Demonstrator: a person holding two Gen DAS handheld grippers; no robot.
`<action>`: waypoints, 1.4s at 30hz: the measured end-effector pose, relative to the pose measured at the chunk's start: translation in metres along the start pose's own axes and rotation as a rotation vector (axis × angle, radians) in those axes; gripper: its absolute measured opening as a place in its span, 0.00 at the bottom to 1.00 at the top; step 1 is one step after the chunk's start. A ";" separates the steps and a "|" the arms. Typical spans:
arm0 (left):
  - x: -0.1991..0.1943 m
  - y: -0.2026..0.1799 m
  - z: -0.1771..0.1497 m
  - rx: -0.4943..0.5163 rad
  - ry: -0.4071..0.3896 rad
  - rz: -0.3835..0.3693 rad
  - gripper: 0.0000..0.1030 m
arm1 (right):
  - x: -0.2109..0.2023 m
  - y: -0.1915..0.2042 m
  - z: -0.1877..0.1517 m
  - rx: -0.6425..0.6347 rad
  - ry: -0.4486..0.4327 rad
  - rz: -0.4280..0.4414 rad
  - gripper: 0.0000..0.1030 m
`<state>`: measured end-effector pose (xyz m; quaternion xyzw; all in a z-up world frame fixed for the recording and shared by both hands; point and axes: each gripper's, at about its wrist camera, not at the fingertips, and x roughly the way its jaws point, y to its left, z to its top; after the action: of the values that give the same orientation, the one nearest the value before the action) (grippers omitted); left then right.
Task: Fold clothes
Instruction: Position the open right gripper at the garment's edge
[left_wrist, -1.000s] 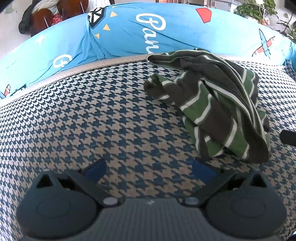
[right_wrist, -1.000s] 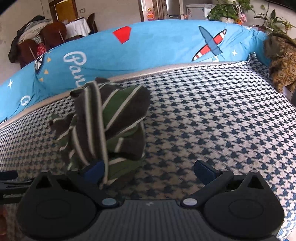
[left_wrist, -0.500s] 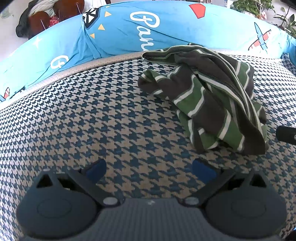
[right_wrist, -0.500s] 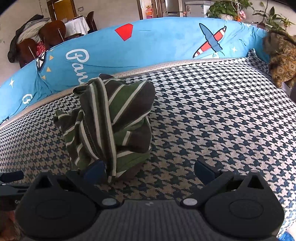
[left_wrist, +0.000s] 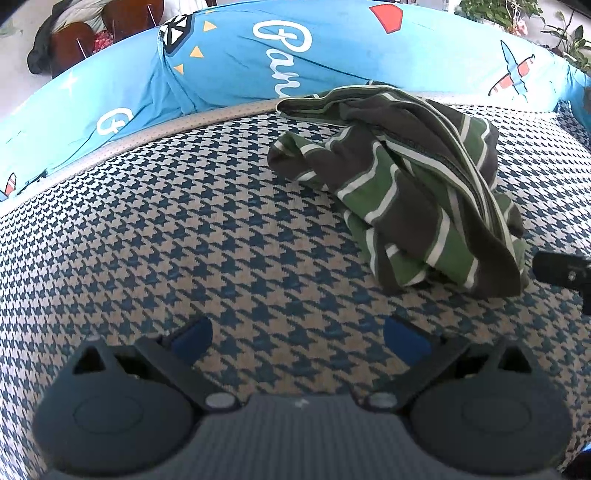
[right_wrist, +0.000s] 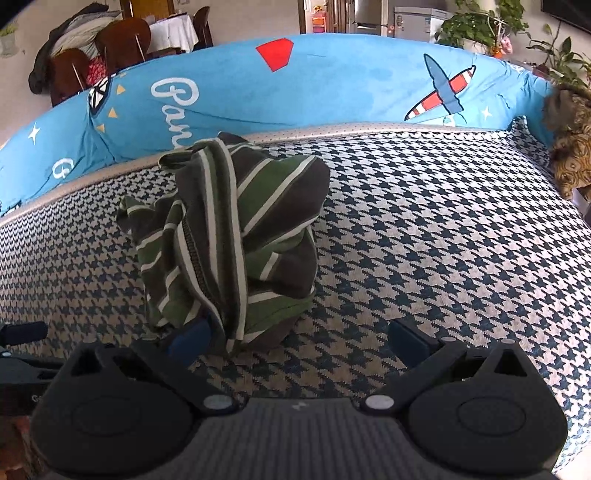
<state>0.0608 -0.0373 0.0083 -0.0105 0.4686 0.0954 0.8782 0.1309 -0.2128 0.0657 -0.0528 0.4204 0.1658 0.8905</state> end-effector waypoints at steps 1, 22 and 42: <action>-0.001 0.001 0.000 -0.001 -0.001 -0.002 1.00 | 0.000 0.001 0.000 -0.004 0.002 0.000 1.00; -0.009 0.012 0.000 -0.031 -0.035 0.005 1.00 | 0.010 0.004 0.000 0.002 0.057 0.001 1.00; -0.022 0.010 -0.001 -0.055 -0.056 0.026 1.00 | 0.008 0.011 0.000 -0.035 0.046 0.011 1.00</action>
<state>0.0464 -0.0314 0.0261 -0.0259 0.4410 0.1201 0.8891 0.1313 -0.2003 0.0602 -0.0698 0.4380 0.1767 0.8787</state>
